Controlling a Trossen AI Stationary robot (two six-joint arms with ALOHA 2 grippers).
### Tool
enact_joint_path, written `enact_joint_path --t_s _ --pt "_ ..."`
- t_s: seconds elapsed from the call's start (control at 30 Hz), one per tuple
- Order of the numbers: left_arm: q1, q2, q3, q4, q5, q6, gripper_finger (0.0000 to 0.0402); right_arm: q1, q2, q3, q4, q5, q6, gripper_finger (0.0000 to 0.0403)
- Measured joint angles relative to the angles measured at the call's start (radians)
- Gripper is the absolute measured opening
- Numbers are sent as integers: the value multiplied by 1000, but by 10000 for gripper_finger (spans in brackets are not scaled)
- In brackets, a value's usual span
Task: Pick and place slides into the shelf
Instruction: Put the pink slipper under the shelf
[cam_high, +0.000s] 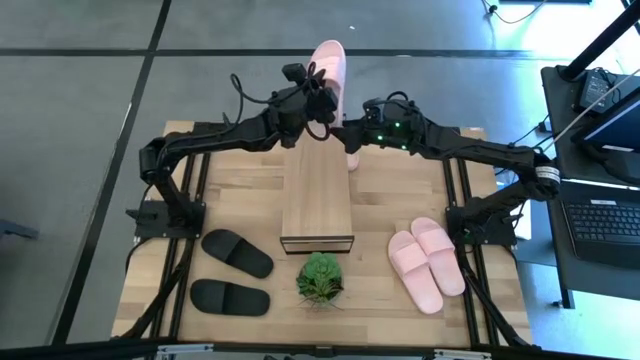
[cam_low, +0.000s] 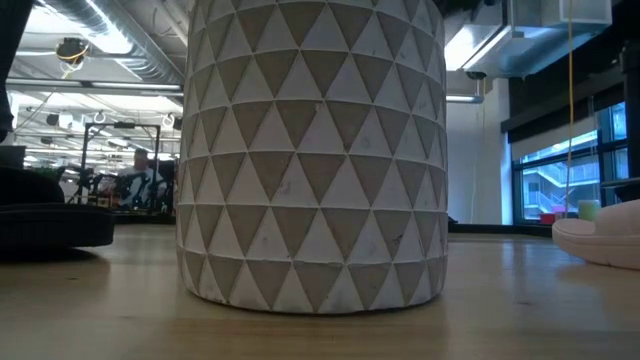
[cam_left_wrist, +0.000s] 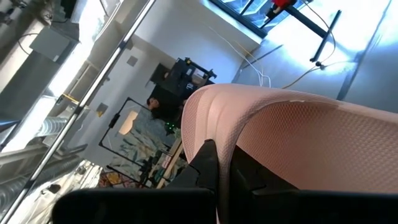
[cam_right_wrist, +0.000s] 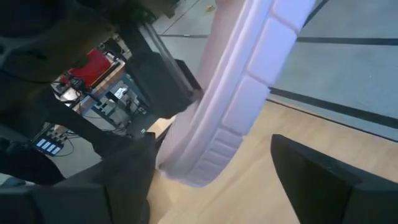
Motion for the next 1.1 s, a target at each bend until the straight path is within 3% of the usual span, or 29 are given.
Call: enact_joint_path --t_s 0.53,0.7,1.1 --pt "-18 0 1 24 0 0 13 -1 0 0 8 2 -82 107" --pt "-24 0 1 34 0 0 14 -1 0 0 10 -18 -102 87" --pt "-31 0 1 27 1 52 27 0 0 0 12 -26 -104 82"
